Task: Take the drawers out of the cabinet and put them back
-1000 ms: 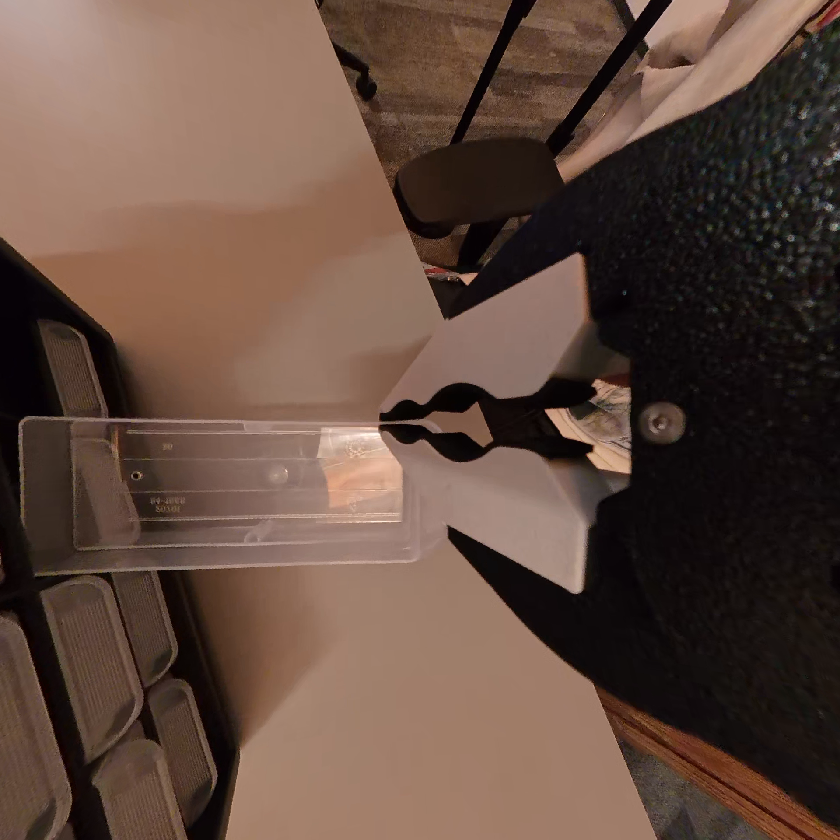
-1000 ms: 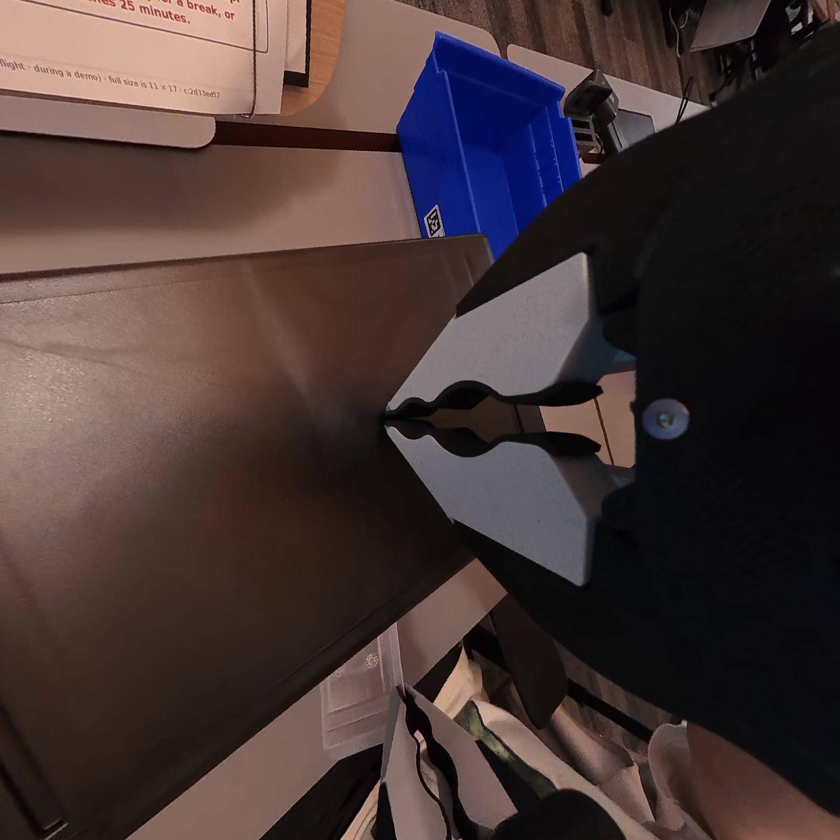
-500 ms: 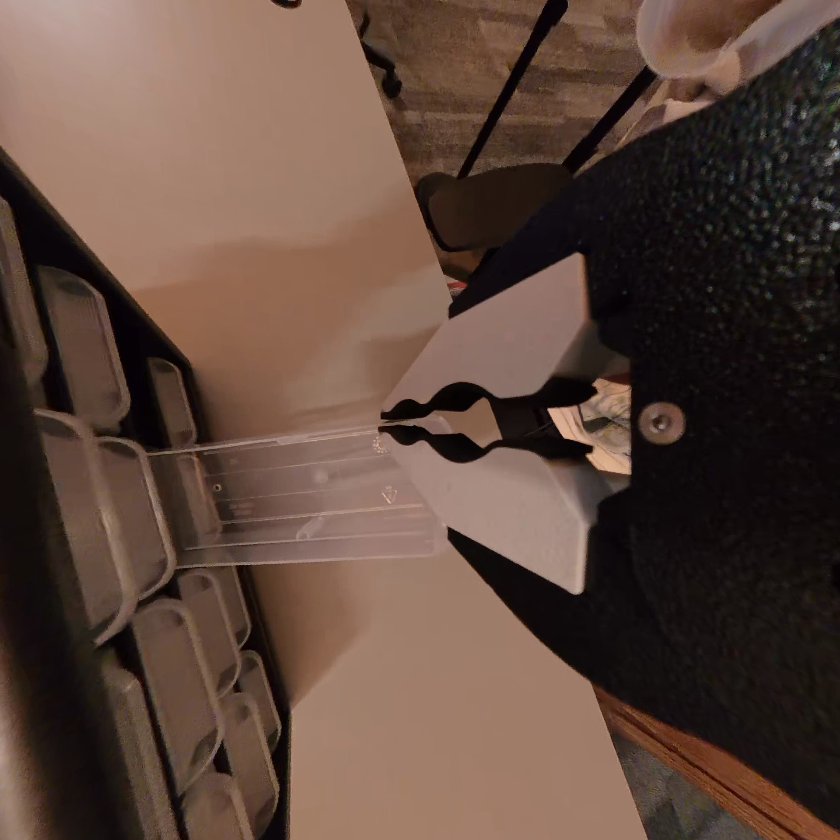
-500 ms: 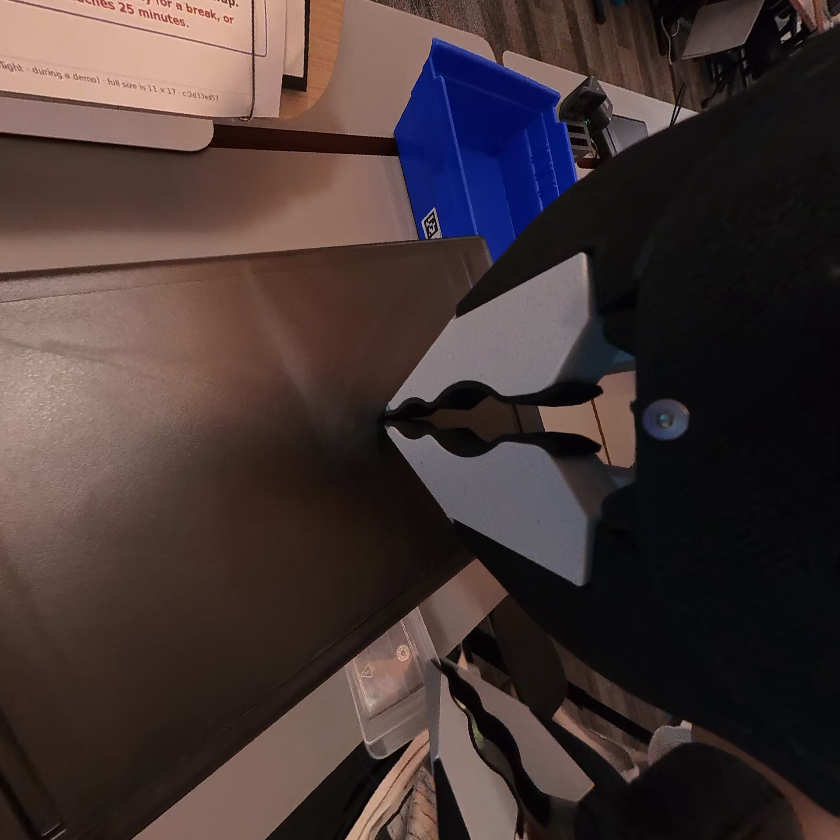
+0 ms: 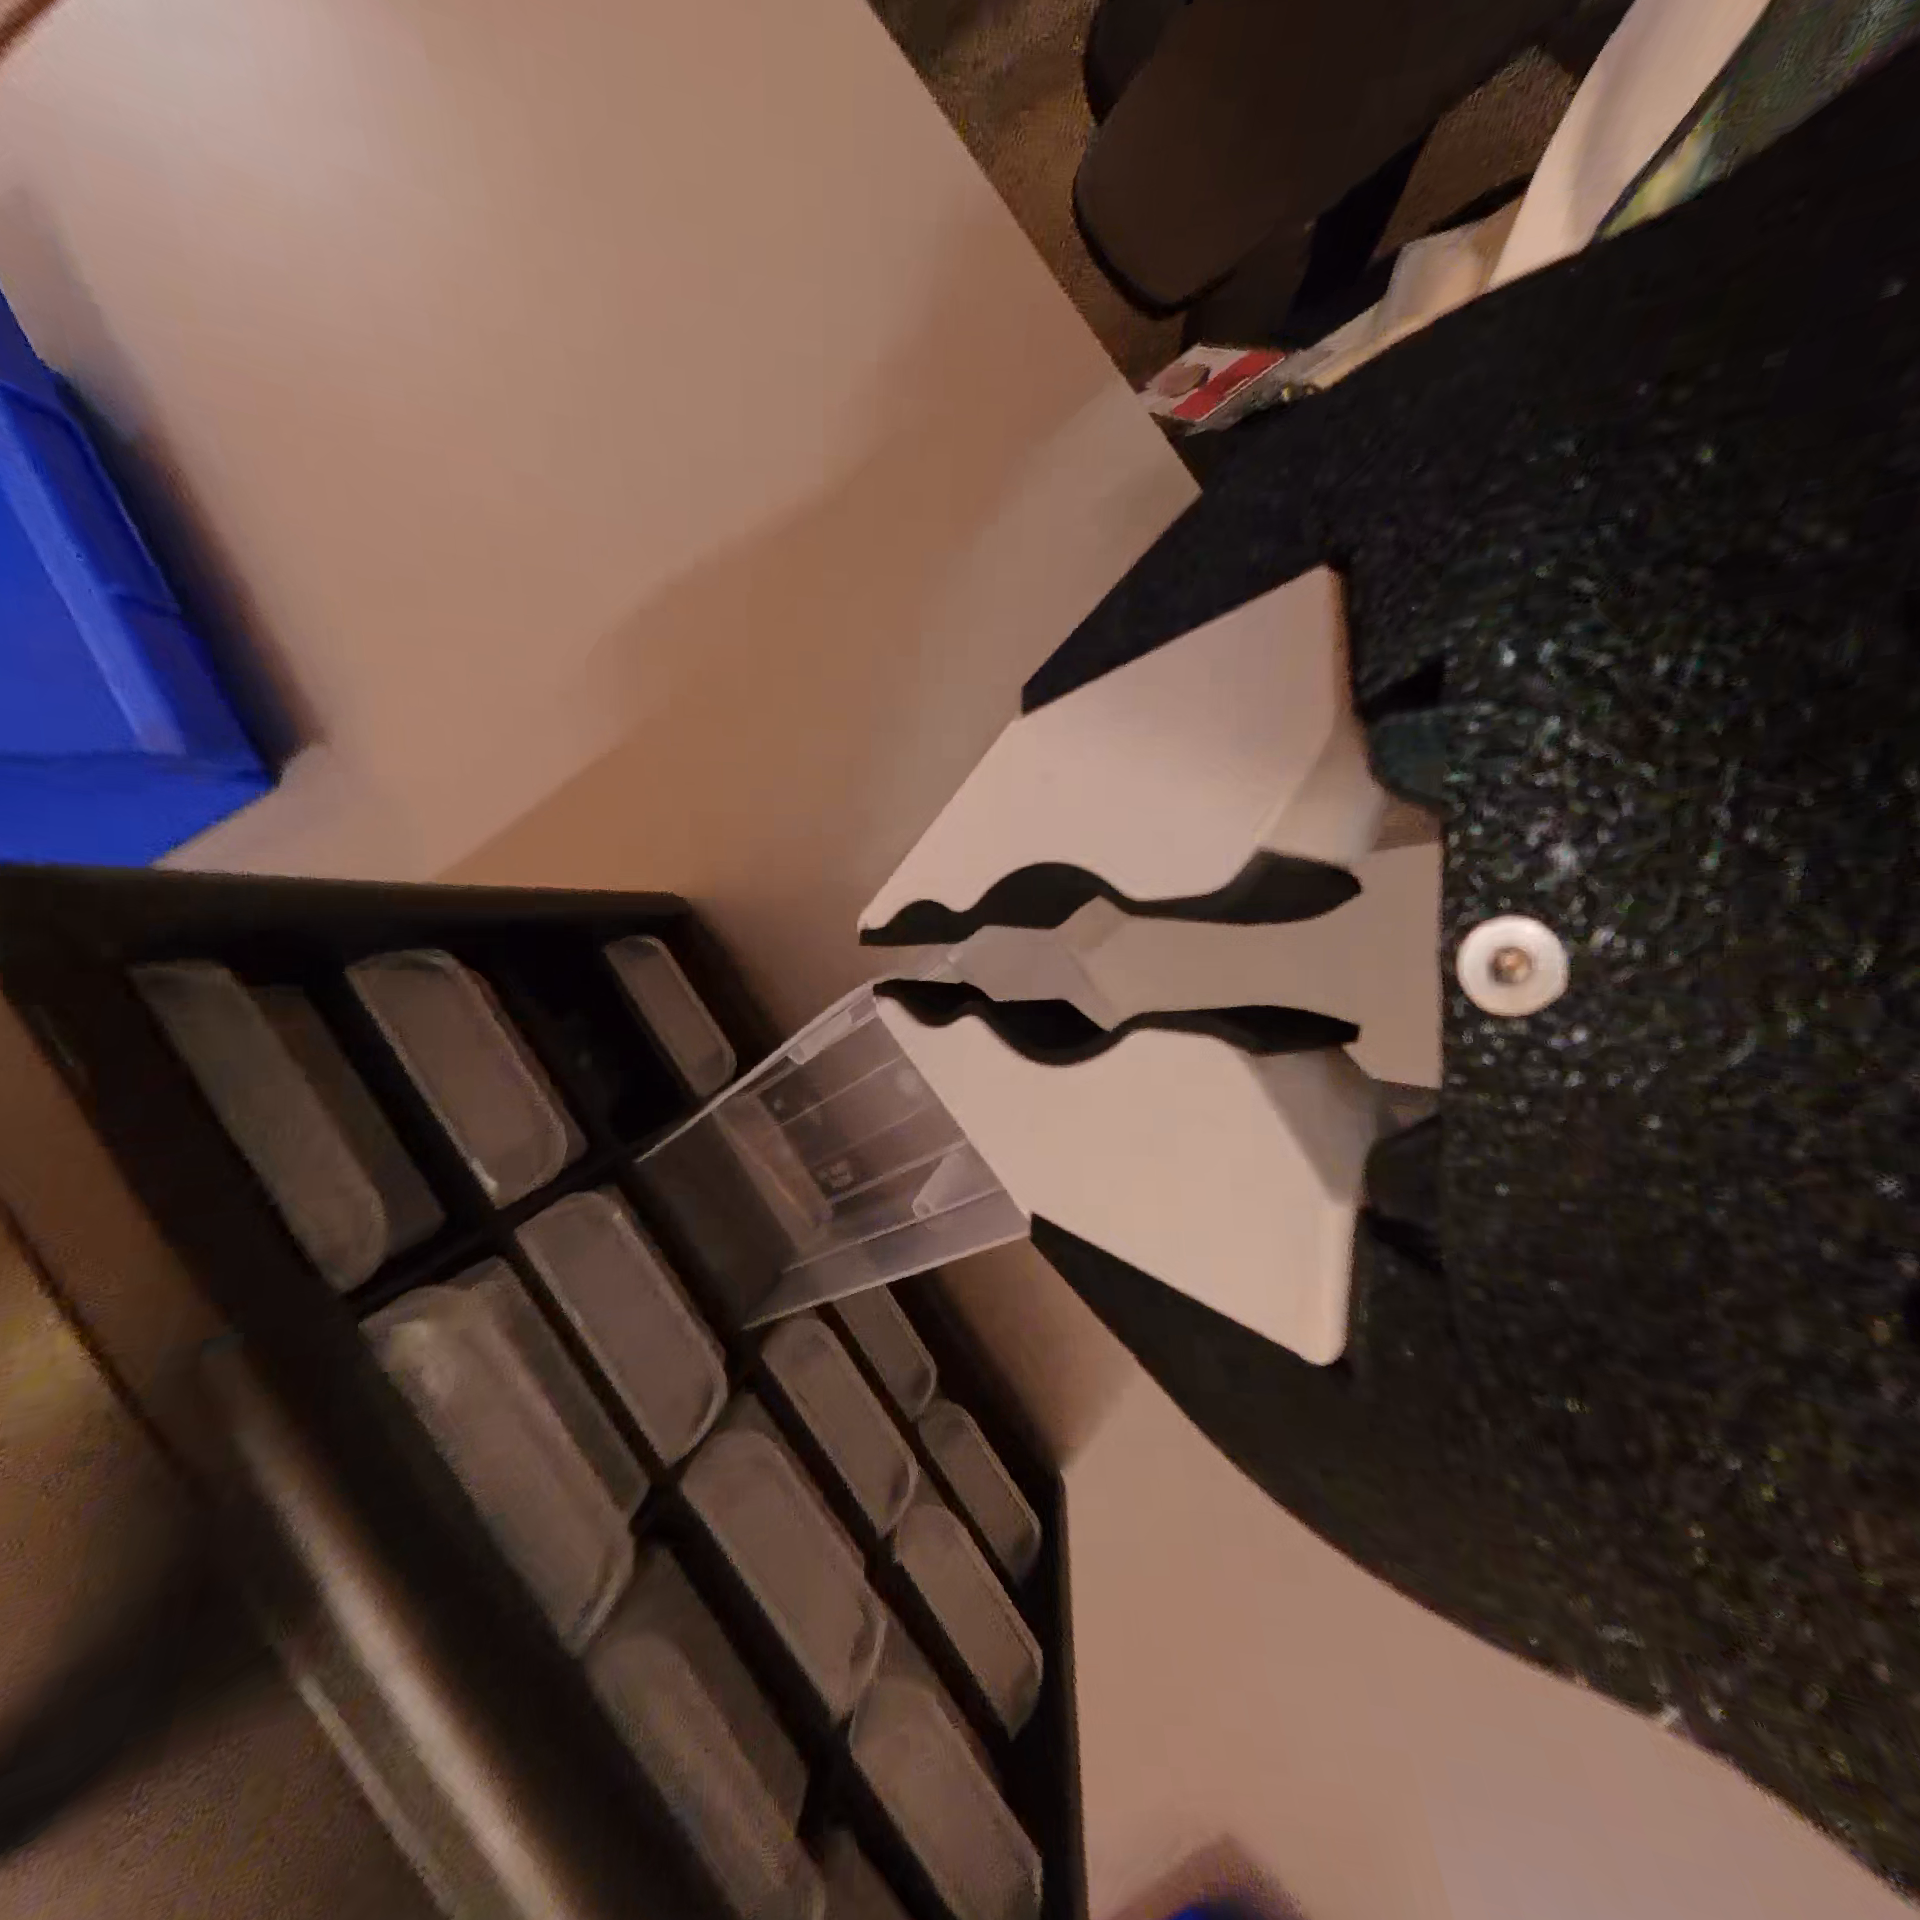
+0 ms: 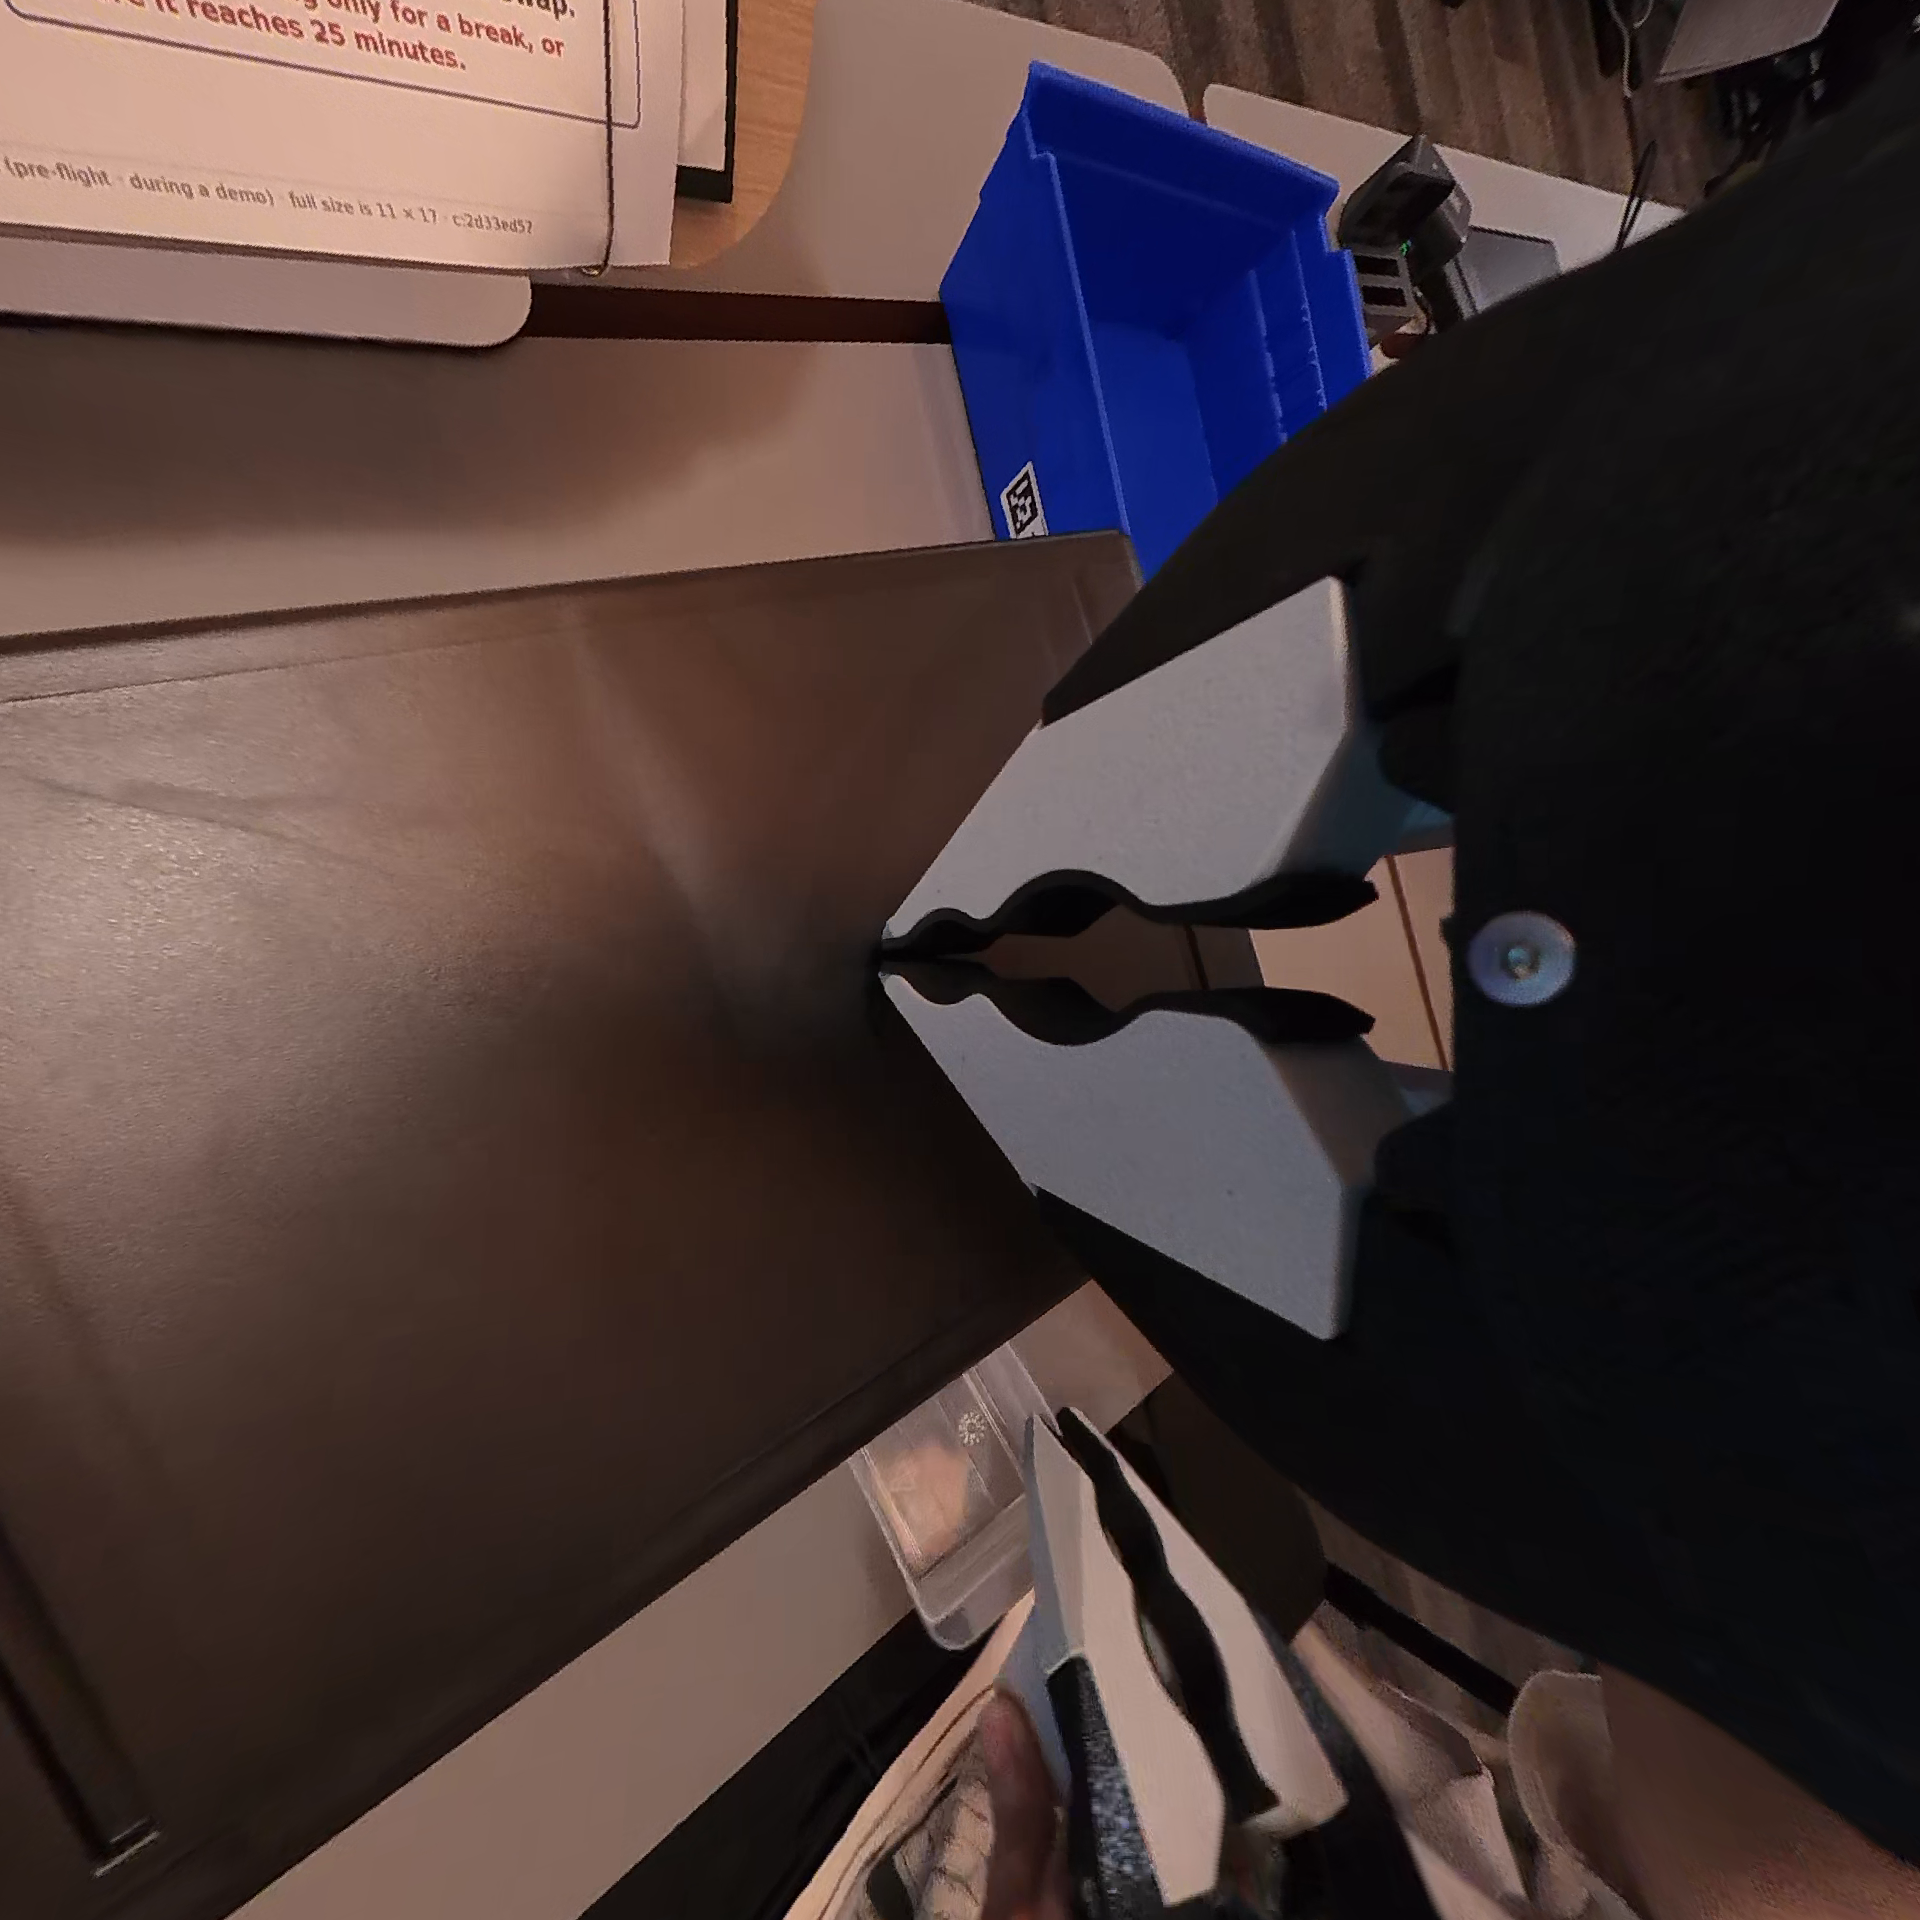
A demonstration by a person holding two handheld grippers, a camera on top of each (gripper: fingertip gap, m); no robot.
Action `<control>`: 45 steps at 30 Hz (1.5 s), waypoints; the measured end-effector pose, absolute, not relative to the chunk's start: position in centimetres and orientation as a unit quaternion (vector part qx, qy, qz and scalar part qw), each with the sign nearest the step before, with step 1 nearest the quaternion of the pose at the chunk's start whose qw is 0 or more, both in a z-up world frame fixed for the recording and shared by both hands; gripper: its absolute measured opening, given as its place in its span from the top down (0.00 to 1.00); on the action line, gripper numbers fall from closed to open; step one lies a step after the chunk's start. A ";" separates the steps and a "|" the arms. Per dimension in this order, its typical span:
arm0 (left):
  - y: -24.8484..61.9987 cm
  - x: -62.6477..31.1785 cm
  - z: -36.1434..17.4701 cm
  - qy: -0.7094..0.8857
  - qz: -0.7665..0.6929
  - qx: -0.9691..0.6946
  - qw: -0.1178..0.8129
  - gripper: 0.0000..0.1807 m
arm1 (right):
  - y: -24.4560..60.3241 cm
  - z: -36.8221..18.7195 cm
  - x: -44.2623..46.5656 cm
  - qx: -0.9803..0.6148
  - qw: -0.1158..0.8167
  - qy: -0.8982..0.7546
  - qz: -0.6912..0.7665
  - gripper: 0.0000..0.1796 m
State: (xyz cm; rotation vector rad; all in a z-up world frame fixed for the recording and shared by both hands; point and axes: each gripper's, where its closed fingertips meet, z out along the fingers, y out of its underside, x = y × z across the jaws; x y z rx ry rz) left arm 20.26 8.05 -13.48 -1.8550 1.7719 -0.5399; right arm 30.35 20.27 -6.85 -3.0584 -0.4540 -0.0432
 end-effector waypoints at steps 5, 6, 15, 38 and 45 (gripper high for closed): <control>7.8 19.6 -14.2 0.661 -0.249 -0.615 0.351 0.97 | 20.3 -6.8 30.3 -0.988 0.032 -0.148 -0.006 1.00; 7.7 19.6 -14.3 0.664 -0.240 -0.597 0.381 0.98 | 20.3 -6.8 30.3 -0.988 0.032 -0.149 -0.007 1.00; 7.9 19.3 -14.6 0.690 -0.078 -0.408 0.592 1.00 | 20.3 -6.9 30.4 -0.989 0.027 -0.146 -0.004 1.00; 4.7 18.1 -18.0 0.717 -0.132 -0.283 0.624 1.00 | 20.3 -6.8 30.4 -0.989 0.035 -0.143 -0.012 1.00; 3.8 17.0 -20.8 0.741 -0.201 -0.298 0.567 0.94 | 20.3 -6.9 30.4 -0.989 0.025 -0.144 -0.021 1.00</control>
